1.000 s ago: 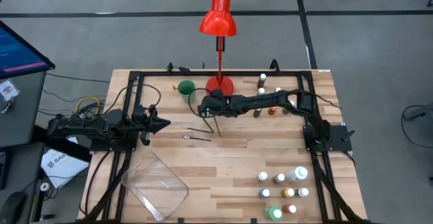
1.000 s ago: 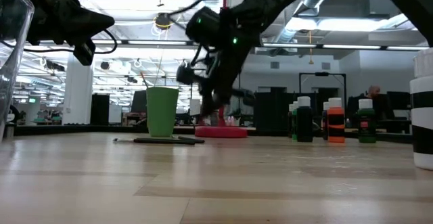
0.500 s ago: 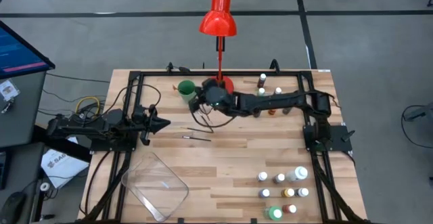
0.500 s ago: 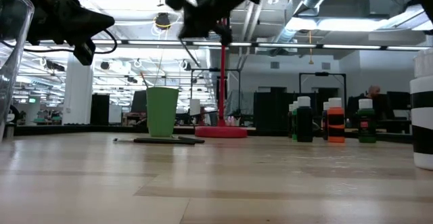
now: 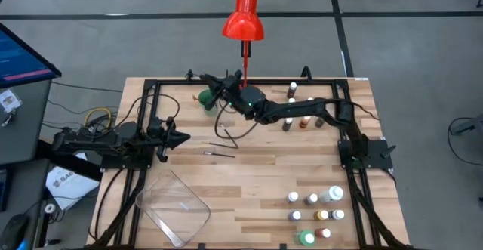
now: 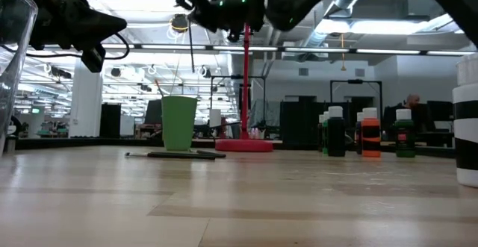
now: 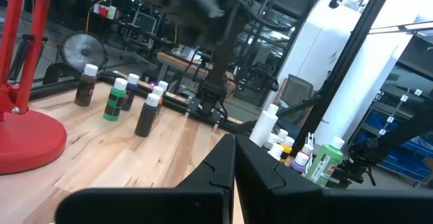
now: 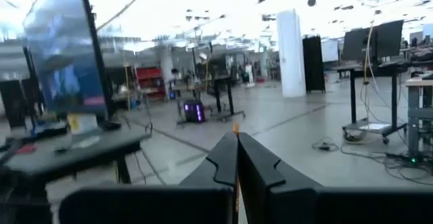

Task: Pick & Place Paint Supplies
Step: Put the orange paint brush into the green cup

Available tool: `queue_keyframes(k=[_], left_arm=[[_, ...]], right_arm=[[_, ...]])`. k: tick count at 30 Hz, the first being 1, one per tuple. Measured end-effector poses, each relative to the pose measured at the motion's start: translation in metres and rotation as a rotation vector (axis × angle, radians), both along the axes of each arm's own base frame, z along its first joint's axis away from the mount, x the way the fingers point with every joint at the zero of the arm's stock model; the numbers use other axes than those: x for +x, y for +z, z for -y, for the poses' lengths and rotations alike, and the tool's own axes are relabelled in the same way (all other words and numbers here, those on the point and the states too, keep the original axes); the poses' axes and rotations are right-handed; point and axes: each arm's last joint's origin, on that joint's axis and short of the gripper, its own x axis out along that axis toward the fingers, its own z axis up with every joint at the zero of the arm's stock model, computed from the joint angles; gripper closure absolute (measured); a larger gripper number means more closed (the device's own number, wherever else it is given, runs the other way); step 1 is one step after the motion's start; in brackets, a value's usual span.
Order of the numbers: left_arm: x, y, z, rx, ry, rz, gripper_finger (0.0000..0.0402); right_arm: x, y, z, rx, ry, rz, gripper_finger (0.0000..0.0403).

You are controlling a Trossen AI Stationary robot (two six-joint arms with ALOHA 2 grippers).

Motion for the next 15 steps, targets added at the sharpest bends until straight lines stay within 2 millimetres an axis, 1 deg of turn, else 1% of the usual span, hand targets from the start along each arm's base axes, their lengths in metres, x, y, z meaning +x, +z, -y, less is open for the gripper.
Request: queue_keyframes(k=[3, 6, 10, 15], left_arm=[[0.0, 0.0, 0.0, 0.0, -0.001, 0.0, 0.0401], [0.001, 0.0, 0.0, 0.0, -0.003, 0.0, 0.0401], [0.001, 0.0, 0.0, 0.0, -0.003, -0.005, 0.0401], [0.001, 0.0, 0.0, 0.0, -0.003, -0.005, 0.0401]], right_arm=[[0.004, -0.012, 0.014, -0.007, 0.006, 0.007, 0.0403], [0.01, -0.012, 0.024, -0.03, 0.033, 0.051, 0.0403], [0.02, -0.015, 0.035, -0.051, 0.038, 0.054, 0.0403], [0.029, -0.015, 0.043, -0.096, 0.06, 0.056, 0.0403]])
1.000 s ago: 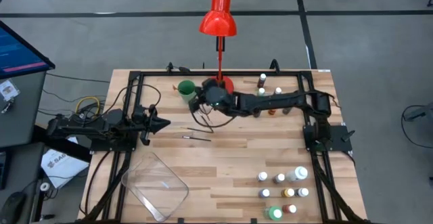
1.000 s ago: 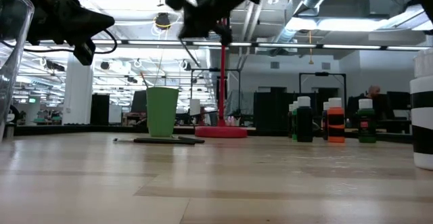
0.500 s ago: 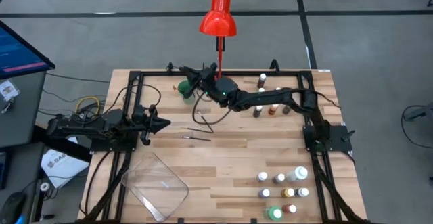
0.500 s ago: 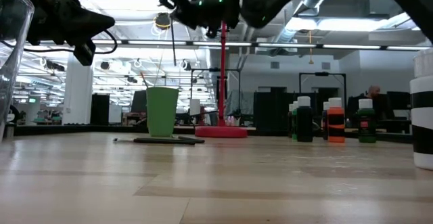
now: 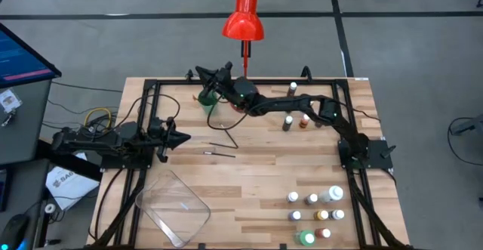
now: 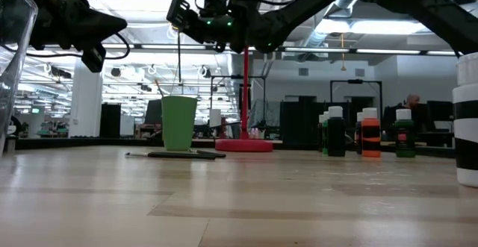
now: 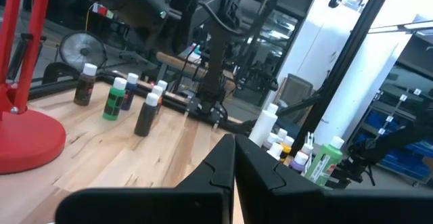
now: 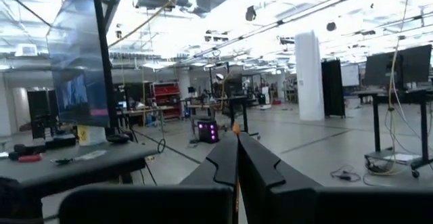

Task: Pick & Place Paint Supplies
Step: Put the orange paint brush into the green cup

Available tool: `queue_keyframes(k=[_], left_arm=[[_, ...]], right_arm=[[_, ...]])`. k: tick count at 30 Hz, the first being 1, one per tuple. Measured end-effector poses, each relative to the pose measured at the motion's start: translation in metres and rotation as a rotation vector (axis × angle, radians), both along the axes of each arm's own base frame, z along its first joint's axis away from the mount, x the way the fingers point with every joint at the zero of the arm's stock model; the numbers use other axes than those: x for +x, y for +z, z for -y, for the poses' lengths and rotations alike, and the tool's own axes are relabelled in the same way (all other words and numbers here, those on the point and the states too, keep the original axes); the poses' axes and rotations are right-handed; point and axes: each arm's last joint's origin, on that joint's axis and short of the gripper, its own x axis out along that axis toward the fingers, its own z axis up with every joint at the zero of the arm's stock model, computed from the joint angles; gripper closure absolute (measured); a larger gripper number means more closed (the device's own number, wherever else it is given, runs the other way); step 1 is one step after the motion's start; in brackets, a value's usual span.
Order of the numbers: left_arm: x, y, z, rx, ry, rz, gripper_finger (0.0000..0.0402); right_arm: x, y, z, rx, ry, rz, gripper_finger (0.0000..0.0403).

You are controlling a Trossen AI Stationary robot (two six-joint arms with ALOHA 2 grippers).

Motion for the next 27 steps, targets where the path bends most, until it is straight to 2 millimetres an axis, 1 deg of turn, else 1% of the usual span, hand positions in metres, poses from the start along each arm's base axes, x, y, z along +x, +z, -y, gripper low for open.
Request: queue_keyframes(k=[2, 6, 20, 27], left_arm=[[0.0, 0.0, 0.0, 0.0, 0.0, -0.002, 0.0401], [0.0, 0.0, 0.0, 0.0, 0.001, 0.002, 0.0401], [0.0, 0.001, 0.0, 0.0, 0.003, 0.009, 0.0401], [0.0, 0.002, 0.0, -0.001, 0.003, 0.016, 0.0401]], right_arm=[[0.0, -0.001, 0.0, 0.002, -0.001, -0.013, 0.0403], [0.002, -0.006, 0.0, -0.047, -0.021, -0.11, 0.0403], [0.001, -0.01, 0.009, -0.061, 0.047, -0.154, 0.0403], [0.002, -0.014, 0.011, -0.074, 0.084, -0.206, 0.0403]])
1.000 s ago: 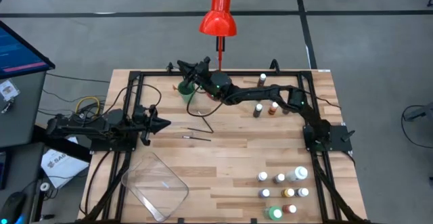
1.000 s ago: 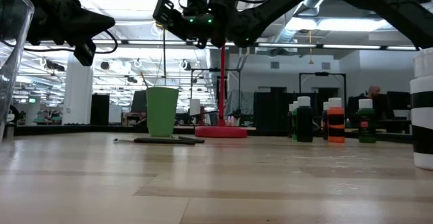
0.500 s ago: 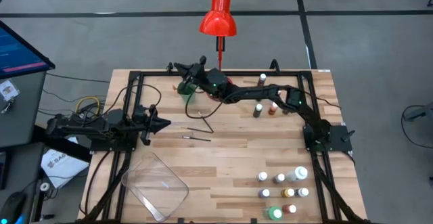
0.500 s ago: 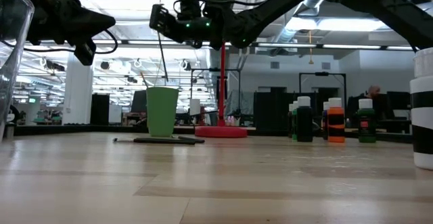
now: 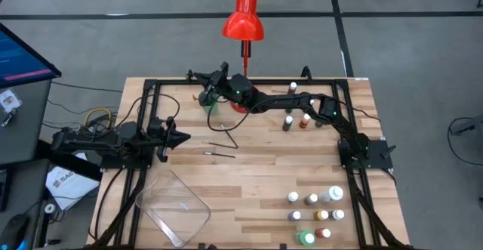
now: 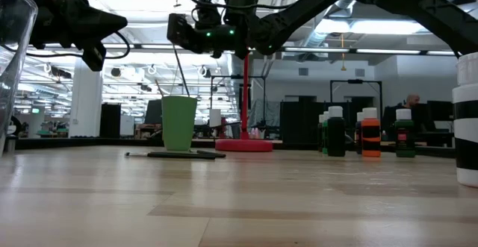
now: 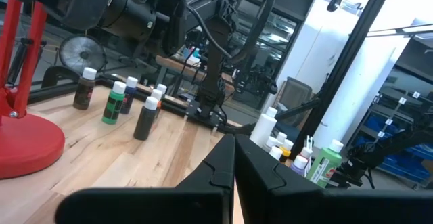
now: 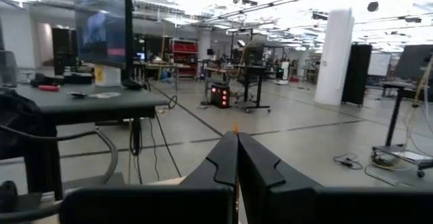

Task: Pick & Place Paint Supplies
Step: Put the orange paint brush into the green cup

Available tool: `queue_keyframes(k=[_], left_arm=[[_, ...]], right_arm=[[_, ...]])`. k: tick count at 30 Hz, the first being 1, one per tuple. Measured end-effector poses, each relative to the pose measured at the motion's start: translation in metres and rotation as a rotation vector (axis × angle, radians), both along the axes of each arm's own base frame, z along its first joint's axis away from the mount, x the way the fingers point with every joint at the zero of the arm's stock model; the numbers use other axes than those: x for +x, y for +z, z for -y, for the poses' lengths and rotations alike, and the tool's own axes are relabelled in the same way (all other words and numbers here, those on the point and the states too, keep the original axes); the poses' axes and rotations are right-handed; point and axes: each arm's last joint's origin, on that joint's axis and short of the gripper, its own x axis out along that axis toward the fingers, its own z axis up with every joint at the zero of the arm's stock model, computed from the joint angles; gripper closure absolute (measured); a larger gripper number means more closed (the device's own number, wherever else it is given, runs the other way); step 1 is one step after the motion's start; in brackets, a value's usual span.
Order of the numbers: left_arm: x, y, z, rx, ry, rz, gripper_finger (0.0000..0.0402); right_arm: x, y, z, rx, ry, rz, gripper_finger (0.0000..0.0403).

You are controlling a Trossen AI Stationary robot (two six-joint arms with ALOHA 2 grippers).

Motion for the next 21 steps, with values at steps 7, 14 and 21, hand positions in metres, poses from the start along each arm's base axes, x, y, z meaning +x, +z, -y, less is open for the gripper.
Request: queue_keyframes(k=[7, 14, 21], left_arm=[[0.0, 0.0, 0.0, 0.0, -0.002, 0.001, 0.0401], [0.0, 0.001, 0.0, 0.0, -0.003, 0.008, 0.0401], [0.0, 0.001, 0.0, 0.0, -0.003, 0.012, 0.0401]], right_arm=[[0.005, -0.015, 0.001, 0.016, 0.025, 0.044, 0.0403], [0.008, -0.036, 0.0, 0.018, 0.043, 0.16, 0.0403], [0.01, -0.038, -0.003, -0.018, 0.038, 0.121, 0.0403]])
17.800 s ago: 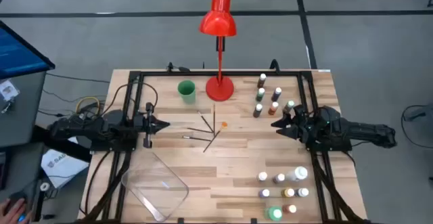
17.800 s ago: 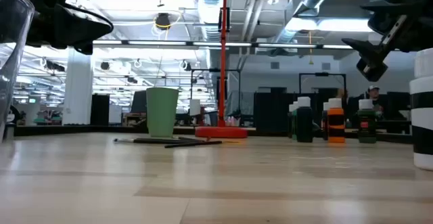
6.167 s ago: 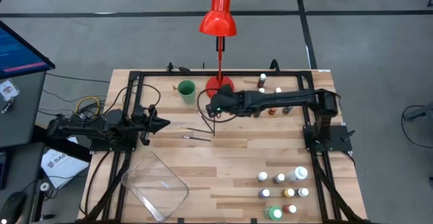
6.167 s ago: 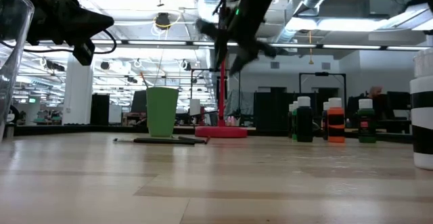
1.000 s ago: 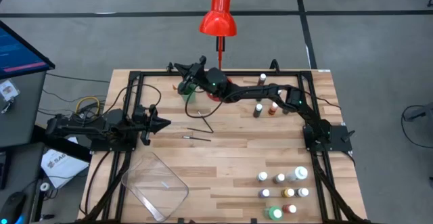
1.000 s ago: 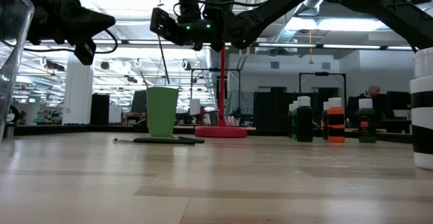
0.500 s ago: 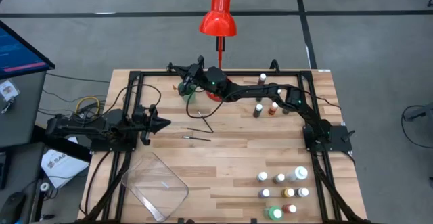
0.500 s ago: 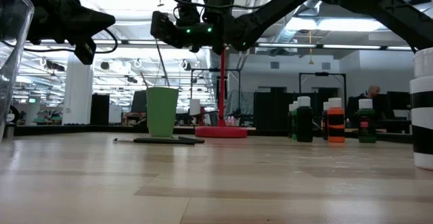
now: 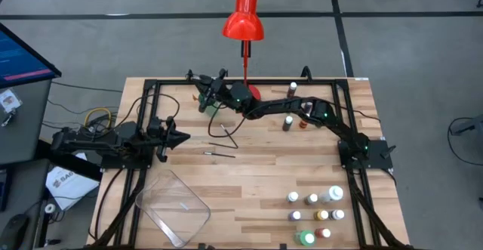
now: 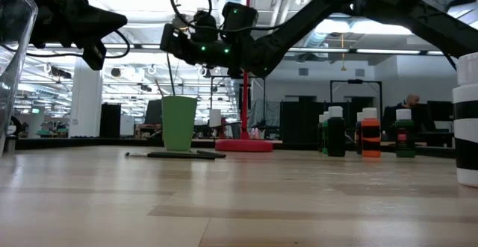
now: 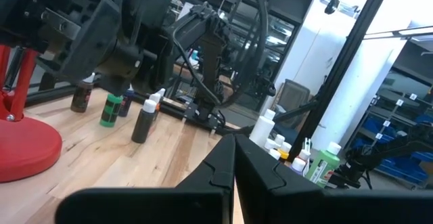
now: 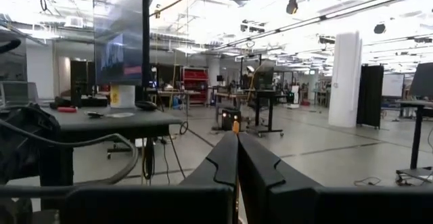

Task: Pick & Place Paint Supplies
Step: Put the orange paint brush into the green cup, then put the silver paint brush into the green cup

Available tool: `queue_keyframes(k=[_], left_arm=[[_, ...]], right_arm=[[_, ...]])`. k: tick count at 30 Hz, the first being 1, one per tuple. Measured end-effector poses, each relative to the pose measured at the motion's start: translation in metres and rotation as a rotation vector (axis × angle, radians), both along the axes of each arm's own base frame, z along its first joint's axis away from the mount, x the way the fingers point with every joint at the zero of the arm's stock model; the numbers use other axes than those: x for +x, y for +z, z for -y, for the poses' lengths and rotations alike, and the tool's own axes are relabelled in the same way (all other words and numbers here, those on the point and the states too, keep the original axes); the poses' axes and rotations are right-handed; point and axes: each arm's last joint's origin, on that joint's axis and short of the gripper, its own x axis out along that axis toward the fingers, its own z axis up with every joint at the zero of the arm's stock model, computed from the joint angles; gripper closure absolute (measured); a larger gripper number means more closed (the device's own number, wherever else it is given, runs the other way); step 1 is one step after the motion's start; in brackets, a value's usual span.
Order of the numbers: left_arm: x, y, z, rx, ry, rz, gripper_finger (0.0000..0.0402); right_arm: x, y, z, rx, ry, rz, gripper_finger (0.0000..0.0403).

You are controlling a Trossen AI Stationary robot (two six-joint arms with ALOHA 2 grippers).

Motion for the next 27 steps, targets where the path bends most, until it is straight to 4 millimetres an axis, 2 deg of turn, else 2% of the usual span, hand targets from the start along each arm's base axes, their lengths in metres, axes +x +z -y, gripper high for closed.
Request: queue_keyframes(k=[8, 19, 22, 27], left_arm=[[0.0, 0.0, 0.0, -0.001, 0.004, 0.003, 0.0401], [0.0, 0.001, 0.0, -0.001, 0.003, 0.006, 0.0401], [0.0, 0.001, 0.0, -0.001, 0.003, 0.007, 0.0401], [0.0, 0.001, 0.0, 0.0, 0.002, 0.009, 0.0401]], right_arm=[[0.001, -0.004, 0.001, 0.015, 0.0, -0.047, 0.0394], [0.001, -0.003, 0.001, 0.015, -0.01, -0.054, 0.0307], [-0.001, 0.01, -0.004, 0.02, -0.006, -0.088, 0.0285], [-0.015, 0.065, -0.025, 0.017, 0.015, -0.267, 0.0257]])
